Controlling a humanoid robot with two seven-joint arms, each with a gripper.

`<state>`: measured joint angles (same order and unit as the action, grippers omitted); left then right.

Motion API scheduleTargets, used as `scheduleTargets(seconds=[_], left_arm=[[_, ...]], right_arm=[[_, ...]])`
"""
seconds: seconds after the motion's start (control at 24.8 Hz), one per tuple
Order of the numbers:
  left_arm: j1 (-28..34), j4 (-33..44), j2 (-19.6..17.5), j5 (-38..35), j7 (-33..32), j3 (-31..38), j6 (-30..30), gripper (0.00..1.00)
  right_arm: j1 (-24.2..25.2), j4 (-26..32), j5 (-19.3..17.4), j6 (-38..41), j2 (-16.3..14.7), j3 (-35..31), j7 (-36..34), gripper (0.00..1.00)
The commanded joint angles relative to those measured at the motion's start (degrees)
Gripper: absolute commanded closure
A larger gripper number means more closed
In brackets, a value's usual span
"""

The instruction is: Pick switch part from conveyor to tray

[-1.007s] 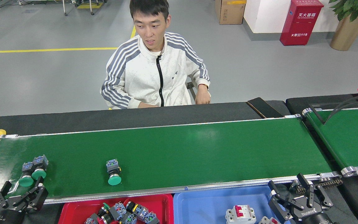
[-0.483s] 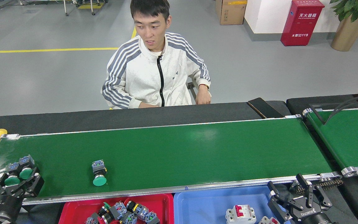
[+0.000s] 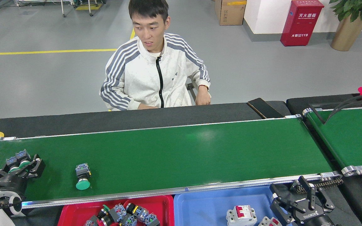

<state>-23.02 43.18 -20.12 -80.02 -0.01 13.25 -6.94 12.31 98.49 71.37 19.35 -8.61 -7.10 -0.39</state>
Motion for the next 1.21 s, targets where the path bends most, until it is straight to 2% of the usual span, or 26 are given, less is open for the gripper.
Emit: scheduleTargets(seconds=[0.0, 0.08, 0.12, 0.24, 0.32, 0.4, 0.56, 0.68, 0.77, 0.81, 0.85, 0.89, 0.93, 0.97, 1.17], left_arm=[[-0.80, 0.41, -0.27, -0.14, 1.50, -0.42, 0.96, 0.42], [-0.72, 0.41, -0.18, 0.04, 1.50, -0.42, 0.79, 0.58], [-0.63, 0.41, -0.09, 0.21, 1.59, -0.42, 0.52, 0.63], [-0.28, 1.38, 0.08, 0.21, 2.29, -0.59, 0.35, 0.66], [0.69, 4.81, 0.52, 0.21, 2.29, -1.39, -0.88, 0.66], [4.29, 11.57, 1.23, 0.21, 2.29, -1.83, -4.14, 0.65], [16.69, 34.34, 1.93, 0.65, 2.12, -1.83, -13.01, 0.65], [27.15, 49.72, 3.42, 1.62, 1.50, -1.91, -22.15, 0.65], [34.34, 56.39, 5.97, 1.71, 1.50, -2.35, -29.61, 0.64], [36.55, 58.07, 6.85, 1.62, 1.41, -3.06, -32.70, 0.61], [38.92, 58.86, 8.52, 1.71, 1.41, -4.11, -37.10, 0.53], [40.07, 58.77, 10.28, 1.53, 1.33, -4.99, -38.06, 0.38], [40.94, 58.77, 11.51, 1.36, 1.15, -5.43, -38.06, 0.13], [41.30, 58.68, 12.65, 1.18, 1.15, -5.52, -38.06, 0.00], [40.94, 58.77, 13.44, 1.36, 1.24, -4.37, -38.06, 0.00]], right_arm=[[-0.45, 0.57, -0.18, 0.25, -0.53, -0.11, -0.05, 0.00], [-0.54, 0.57, -0.18, 0.25, -0.45, -0.11, -0.05, 0.00], [-0.54, 0.57, -0.18, 0.25, -0.36, -0.11, -0.05, 0.00], [-0.45, 0.57, -0.18, 0.25, -0.18, -0.11, -0.05, 0.00], [-0.36, 0.57, -0.18, -0.02, -0.09, -0.37, 0.04, 0.00], [-0.36, 0.57, -0.18, -0.19, -0.09, -0.64, 0.04, 0.00], [-0.36, 0.57, -0.18, -0.37, -0.01, -1.52, 0.04, 0.00], [-0.36, 0.57, -0.27, -0.37, -0.01, -1.60, 0.04, 0.00], [-0.36, 0.48, -0.27, -0.37, -0.01, -1.60, 0.04, 0.00], [-0.36, 0.48, -0.27, -0.37, -0.09, -1.69, 0.04, 0.00], [-0.27, 0.48, -0.27, -0.37, -0.09, -1.96, 0.04, 0.00], [-0.27, 0.48, -0.27, -0.37, -0.09, -2.66, 0.04, 0.00], [-0.19, 0.48, -0.27, -0.37, -0.01, -3.10, 0.04, 0.00], [-0.19, 0.48, -0.27, -0.37, 0.08, -3.19, 0.04, 0.00], [0.17, 0.48, -0.27, -0.37, 0.08, -3.54, -0.05, 0.00]])
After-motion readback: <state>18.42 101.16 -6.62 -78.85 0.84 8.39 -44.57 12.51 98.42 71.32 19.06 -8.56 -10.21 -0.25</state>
